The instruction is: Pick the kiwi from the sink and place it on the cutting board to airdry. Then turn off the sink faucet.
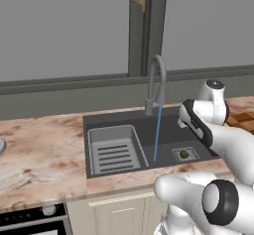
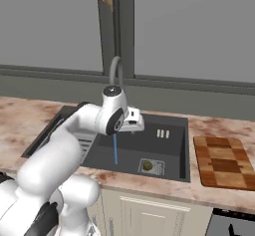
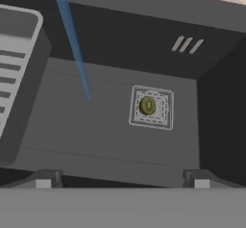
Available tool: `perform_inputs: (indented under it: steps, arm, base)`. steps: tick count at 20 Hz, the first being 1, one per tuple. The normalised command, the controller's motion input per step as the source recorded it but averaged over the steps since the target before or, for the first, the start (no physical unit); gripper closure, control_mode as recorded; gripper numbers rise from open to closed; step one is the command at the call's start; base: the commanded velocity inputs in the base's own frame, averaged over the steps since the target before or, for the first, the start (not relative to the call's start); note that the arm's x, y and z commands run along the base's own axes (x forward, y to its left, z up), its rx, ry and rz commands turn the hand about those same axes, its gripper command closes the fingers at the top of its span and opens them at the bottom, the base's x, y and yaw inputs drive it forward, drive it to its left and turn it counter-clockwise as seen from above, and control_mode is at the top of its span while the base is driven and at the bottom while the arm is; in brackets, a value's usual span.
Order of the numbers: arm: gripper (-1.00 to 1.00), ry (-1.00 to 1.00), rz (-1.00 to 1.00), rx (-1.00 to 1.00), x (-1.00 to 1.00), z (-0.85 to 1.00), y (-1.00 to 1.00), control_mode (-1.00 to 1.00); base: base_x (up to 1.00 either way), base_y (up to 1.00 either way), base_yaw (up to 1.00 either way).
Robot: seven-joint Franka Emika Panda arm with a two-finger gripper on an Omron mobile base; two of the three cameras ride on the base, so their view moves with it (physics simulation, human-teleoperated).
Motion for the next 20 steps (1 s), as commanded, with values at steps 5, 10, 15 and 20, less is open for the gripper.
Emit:
perform_inputs:
  steps: [5,10,15,20]
  arm:
    - [-1.00,0.01,0.00,0.00,0.20,-0.39,-0.23,-1.00]
    - [-1.00,0.00,0.00,0.00,0.19,-0.44,-0.22,-1.00]
    - [-1.00,0.00,0.00,0.01,0.19,-0.44,-0.18,-1.00]
    - [-1.00,0.04,0.00,0.04,0.25,-0.44,-0.14,-1.00]
  base:
    - [0.00,0.00,0.00]
    - [0.00,0.00,0.00]
    - [0.00,0.00,0.00]
    - [0.00,0.00,0.00]
